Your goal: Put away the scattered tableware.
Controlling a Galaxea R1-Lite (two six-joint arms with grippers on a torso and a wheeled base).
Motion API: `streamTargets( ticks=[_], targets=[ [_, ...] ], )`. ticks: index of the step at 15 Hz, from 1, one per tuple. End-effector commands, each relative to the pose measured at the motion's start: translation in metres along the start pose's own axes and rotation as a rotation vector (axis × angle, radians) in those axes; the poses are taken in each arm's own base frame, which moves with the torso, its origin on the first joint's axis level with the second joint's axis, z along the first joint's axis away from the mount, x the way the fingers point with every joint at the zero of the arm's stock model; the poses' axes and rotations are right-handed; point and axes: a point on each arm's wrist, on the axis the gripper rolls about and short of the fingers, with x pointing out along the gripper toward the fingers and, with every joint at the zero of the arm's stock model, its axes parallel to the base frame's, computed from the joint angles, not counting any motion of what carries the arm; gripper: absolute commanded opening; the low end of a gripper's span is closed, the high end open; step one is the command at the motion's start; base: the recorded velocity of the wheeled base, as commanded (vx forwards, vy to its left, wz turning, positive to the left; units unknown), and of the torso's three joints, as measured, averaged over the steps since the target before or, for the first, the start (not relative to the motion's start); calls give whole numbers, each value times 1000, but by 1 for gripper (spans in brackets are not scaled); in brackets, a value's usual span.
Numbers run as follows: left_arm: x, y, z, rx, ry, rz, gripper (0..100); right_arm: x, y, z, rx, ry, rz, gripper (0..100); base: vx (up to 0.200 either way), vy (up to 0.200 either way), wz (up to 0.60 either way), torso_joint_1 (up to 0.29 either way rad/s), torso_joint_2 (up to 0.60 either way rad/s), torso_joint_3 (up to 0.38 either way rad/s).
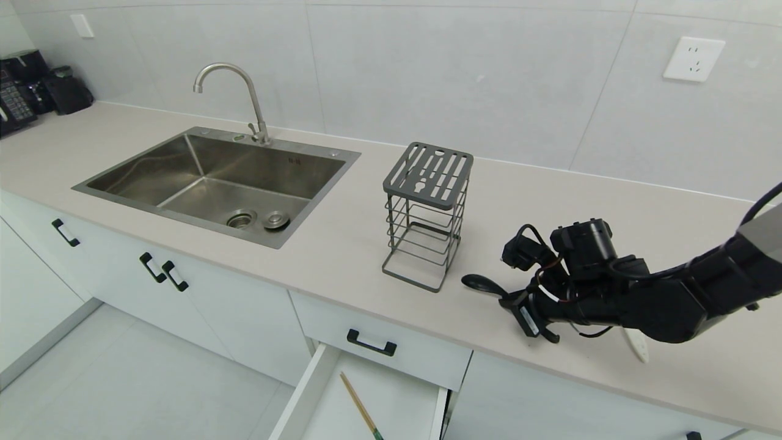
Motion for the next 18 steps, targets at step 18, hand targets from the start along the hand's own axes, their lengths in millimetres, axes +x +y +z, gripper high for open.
streamTargets(
  ticks=[18],
  targets=[
    [0,0,0,0,1,0,100,-78,94,-26,-174,-72,228,0,0,0,0,0,0,0]
  ],
)
